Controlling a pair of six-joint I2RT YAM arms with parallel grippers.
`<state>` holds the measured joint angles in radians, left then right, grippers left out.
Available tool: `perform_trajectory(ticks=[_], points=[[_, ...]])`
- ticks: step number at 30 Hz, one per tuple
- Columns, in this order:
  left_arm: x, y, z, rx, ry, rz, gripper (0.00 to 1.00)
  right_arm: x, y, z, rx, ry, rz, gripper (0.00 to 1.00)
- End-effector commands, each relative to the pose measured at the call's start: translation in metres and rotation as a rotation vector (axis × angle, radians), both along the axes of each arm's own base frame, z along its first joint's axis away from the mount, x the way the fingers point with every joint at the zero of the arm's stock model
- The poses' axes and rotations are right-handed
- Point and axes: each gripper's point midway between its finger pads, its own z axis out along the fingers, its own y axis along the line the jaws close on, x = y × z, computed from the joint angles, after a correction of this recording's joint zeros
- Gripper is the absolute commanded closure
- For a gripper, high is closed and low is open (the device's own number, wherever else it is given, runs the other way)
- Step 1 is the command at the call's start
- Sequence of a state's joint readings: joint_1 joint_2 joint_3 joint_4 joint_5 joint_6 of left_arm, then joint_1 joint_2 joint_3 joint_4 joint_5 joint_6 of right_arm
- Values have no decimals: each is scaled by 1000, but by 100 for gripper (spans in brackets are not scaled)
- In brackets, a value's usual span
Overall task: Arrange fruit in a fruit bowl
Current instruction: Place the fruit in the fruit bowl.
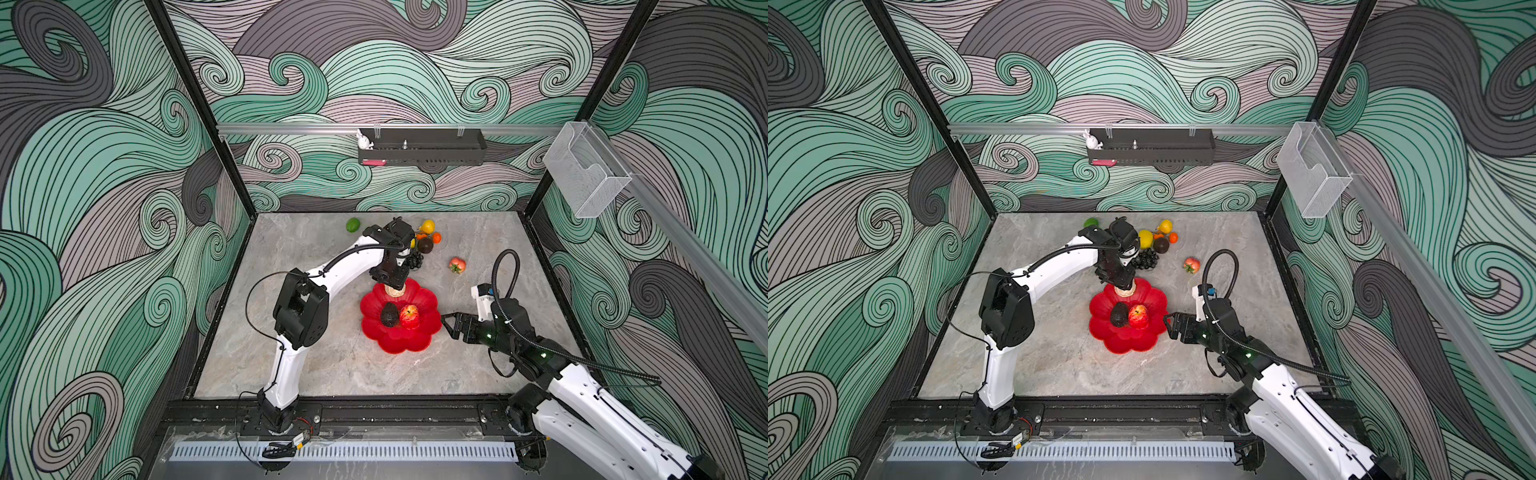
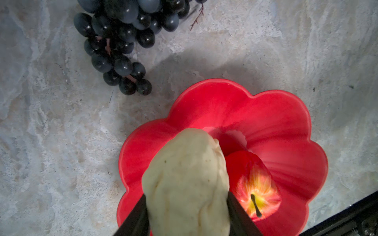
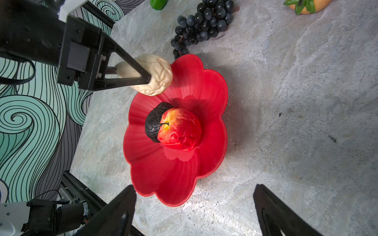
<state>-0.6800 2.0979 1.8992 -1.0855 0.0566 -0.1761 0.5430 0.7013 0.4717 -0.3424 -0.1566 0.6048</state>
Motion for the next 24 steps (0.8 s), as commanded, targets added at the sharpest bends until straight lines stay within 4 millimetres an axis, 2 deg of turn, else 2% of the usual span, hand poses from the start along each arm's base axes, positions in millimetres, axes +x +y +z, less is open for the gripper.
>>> perform_trajectory(ticks=[1,13,24], points=[[-7,4,-4,21,71,-18,56,-2,-4,-6,-19,1,-4,10],[-13,-6,-27,23,173,-67,56,-2,-3,-10,-20,11,0,9],[-18,-7,-40,31,217,-75,54,-2,-1,-15,-17,28,3,9]])
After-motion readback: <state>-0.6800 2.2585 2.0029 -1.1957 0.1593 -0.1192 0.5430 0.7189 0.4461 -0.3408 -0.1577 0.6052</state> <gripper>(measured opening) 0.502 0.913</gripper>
